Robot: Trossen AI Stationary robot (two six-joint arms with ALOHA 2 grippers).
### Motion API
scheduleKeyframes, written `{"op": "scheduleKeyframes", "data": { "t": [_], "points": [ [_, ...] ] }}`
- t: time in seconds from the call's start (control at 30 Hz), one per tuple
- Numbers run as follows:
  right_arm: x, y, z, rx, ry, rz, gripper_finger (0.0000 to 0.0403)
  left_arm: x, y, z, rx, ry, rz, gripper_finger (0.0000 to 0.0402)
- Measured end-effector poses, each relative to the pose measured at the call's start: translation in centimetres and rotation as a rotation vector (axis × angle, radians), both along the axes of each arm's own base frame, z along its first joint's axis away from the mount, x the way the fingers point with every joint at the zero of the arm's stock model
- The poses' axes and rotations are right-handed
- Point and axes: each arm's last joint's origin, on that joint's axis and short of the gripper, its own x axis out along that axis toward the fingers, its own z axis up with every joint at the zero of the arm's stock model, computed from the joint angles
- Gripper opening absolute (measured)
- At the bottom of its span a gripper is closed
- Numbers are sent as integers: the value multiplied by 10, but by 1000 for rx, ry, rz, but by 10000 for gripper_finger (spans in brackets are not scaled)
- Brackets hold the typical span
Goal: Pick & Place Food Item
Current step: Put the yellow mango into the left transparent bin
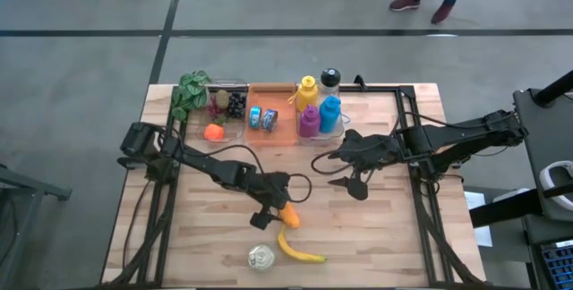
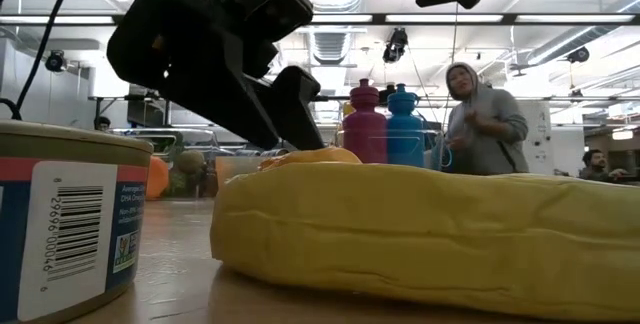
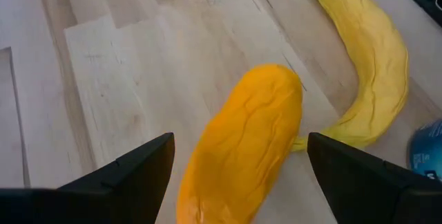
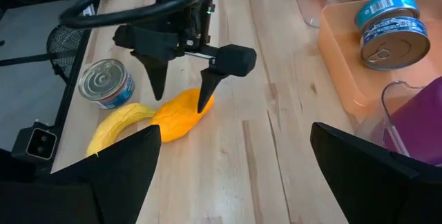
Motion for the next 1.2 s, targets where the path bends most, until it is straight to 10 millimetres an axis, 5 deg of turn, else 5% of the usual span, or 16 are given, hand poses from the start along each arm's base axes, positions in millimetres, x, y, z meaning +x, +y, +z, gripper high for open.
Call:
{"op": "scheduleKeyframes", "data": {
  "t": [0.87, 1.2],
  "points": [
    [0, 0, 0, 7, 1, -5, 370, -5, 3, -10, 17, -27, -11, 332],
    [0, 0, 0, 7, 1, -4, 370, 2, 0, -32, -6, 9, -16, 335]
  ]
}}
